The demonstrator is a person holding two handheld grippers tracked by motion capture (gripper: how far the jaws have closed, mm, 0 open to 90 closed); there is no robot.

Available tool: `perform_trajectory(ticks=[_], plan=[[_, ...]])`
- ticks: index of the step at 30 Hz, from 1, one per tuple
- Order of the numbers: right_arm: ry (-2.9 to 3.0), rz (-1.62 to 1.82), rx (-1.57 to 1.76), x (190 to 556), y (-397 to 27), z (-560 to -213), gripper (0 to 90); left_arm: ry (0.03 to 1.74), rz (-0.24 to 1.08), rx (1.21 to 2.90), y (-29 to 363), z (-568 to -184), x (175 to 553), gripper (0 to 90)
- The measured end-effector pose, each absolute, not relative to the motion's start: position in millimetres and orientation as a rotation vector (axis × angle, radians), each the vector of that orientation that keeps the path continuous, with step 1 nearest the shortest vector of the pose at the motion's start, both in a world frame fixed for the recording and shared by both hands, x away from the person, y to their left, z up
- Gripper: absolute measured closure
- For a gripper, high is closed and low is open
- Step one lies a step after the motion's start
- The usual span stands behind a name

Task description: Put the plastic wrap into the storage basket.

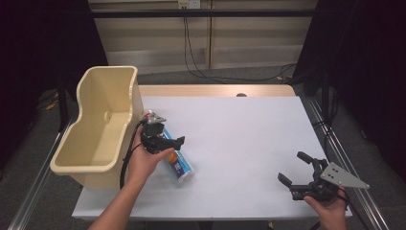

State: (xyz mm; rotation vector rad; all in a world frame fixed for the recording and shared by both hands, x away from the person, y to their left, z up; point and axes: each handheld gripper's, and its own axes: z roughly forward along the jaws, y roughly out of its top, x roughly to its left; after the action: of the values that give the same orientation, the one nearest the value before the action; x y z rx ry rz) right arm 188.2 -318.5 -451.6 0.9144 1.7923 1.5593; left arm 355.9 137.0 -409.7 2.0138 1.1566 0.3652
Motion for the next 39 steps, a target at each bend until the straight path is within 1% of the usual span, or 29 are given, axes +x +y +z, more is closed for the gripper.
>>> perform_trajectory(ticks=[4, 13, 15, 19, 22, 30, 39], plan=[[1.791, 1.555, 0.918, 188, -319, -451, 0.8, 1.233, 0.323, 2.052, 134, -405, 362, 2.9], [1.777, 1.557, 0.937, 188, -321, -451, 1.2, 1.381, 0.222, 2.084, 132, -398, 375, 2.9], [1.779, 1.557, 0.94, 188, -321, -452, 1.2, 1.39, 0.22, 2.095, 133, -398, 376, 2.9], [1.783, 1.549, 0.949, 188, -321, -452, 1.3, 1.459, 0.162, 2.135, 135, -400, 381, 2.9], [1.782, 1.549, 0.952, 188, -321, -452, 1.3, 1.491, 0.139, 2.133, 136, -402, 384, 2.9], [1.781, 1.55, 0.957, 188, -321, -452, 1.3, 1.583, 0.138, 2.155, 136, -404, 391, 2.9], [1.782, 1.555, 0.954, 188, -320, -452, 1.3, 1.633, 0.11, 2.186, 133, -414, 396, 2.9]])
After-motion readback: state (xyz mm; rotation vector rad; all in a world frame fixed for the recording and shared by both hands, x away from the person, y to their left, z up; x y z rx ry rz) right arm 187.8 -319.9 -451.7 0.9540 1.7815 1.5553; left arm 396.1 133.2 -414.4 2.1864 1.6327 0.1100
